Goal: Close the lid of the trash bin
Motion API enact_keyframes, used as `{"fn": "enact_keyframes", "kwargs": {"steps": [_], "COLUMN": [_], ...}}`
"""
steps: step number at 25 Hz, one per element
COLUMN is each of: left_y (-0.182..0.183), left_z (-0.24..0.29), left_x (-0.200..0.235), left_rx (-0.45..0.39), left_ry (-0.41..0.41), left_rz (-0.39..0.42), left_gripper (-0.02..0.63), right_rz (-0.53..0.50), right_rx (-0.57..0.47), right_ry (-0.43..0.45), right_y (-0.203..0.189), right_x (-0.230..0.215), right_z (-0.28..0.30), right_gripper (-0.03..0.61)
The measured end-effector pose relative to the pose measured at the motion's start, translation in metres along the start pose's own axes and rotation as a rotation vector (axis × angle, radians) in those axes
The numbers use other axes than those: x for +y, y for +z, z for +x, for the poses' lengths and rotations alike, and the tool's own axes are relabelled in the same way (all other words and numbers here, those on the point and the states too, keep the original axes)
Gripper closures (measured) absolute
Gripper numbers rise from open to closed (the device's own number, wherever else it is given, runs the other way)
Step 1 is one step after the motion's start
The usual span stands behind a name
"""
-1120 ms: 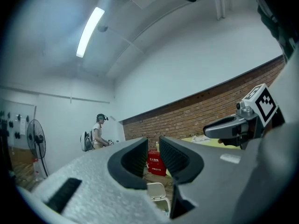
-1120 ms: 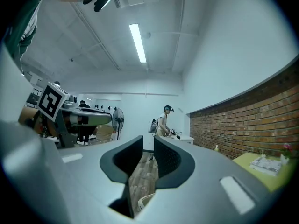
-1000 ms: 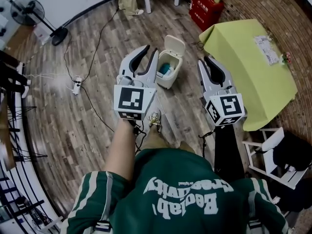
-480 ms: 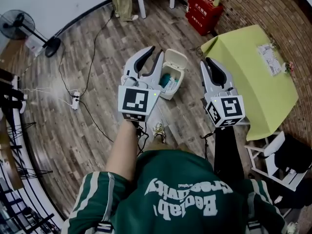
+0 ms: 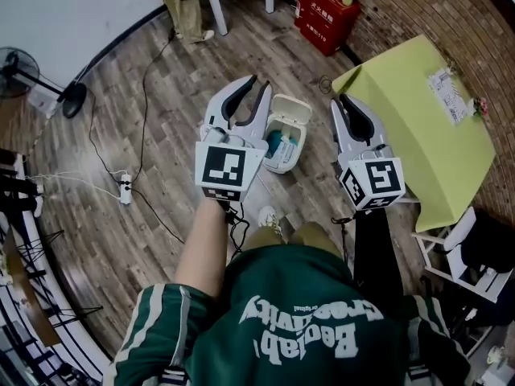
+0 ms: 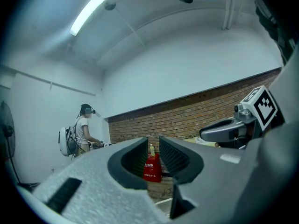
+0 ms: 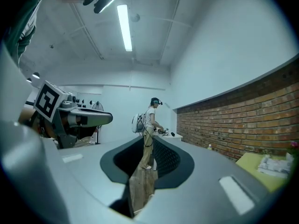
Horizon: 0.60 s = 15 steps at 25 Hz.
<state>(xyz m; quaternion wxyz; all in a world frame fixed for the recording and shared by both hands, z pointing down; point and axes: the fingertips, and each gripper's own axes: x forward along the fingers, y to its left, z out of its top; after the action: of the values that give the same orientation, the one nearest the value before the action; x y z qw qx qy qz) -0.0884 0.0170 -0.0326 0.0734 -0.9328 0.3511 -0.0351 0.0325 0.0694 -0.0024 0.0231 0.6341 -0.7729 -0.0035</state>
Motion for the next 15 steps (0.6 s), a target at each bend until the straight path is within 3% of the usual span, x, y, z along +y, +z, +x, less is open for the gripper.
{"fn": "enact_keyframes", "kwargs": {"steps": [11,15], "left_y": [-0.047,-0.06], "left_z": [0.043,0.061], "left_x": [0.021,0.023], "left_rx": [0.049,0.066], "left_ry": [-0.044,-0.051], "left_rz": [-0.025,0.02], "left_gripper": [0.534,0.534], "right_rz": [0.015,0.01], "right_rx": [0.055,0.044], "right_ry": [-0.016,-0.029], "right_y": [-0.037,-0.046], "right_x": [-0.022,-0.037], "right_z": [0.047,0.066], "right_gripper": [0.515,0.534]}}
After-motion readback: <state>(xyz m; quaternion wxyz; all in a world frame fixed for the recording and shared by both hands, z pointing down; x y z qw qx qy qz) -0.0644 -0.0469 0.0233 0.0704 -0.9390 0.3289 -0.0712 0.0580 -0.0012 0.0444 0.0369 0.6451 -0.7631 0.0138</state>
